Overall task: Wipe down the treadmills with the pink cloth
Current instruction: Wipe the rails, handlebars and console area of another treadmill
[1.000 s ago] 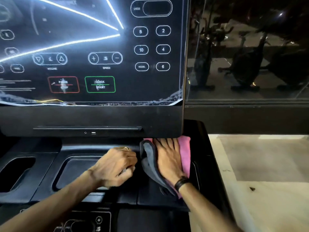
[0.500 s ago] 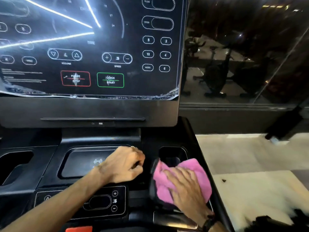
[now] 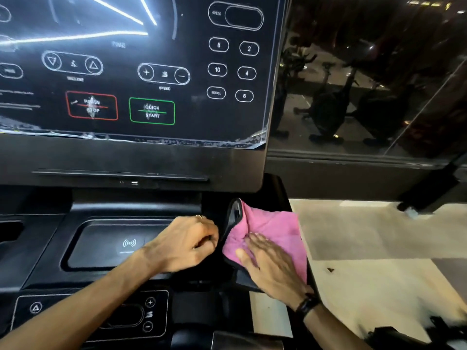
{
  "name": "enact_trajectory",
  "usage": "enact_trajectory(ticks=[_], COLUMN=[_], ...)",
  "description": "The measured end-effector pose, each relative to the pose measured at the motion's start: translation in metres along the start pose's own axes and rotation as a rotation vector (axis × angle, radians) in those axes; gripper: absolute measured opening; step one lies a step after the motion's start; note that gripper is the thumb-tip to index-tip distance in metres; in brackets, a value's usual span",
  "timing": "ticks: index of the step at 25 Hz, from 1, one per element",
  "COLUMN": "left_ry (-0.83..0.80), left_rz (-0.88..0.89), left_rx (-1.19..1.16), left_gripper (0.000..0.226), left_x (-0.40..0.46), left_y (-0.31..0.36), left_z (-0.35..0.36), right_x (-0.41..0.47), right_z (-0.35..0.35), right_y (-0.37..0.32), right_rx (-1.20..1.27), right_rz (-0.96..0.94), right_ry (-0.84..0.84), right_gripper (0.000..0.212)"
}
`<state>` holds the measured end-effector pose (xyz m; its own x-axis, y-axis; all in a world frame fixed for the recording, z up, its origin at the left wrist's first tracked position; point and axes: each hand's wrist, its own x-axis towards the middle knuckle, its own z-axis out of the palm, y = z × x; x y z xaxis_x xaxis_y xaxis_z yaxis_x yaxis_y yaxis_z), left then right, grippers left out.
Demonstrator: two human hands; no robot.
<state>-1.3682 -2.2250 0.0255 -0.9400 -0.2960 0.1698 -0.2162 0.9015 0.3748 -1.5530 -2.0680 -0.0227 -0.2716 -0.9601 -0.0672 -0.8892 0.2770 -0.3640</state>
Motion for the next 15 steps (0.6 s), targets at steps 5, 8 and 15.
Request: enact_trajectory(ticks=[5,8,15], left_ry=[0.018,0.034,0.103], left_rz=[-0.002,0.004,-0.047], left_rx=[-0.025,-0.014,-0.048], left_gripper=[0.033,0.047,0.046], left_x=[0.020,0.026,0.008], left_y=[-0.003,0.004,0.013], left_z=[0.016,0.020,0.004], right_x=[0.027,0.036,0.037], right_z=[0.001,0.005,0.009], right_y=[-0.004,-0.015,-0.032], right_rx=[-0.016,-0.123,-0.315], right_rz=[-0.013,0.100,0.096], right_ry=[-0.282,-0.368,-0.381], right_gripper=[0.062,0.083,0.102])
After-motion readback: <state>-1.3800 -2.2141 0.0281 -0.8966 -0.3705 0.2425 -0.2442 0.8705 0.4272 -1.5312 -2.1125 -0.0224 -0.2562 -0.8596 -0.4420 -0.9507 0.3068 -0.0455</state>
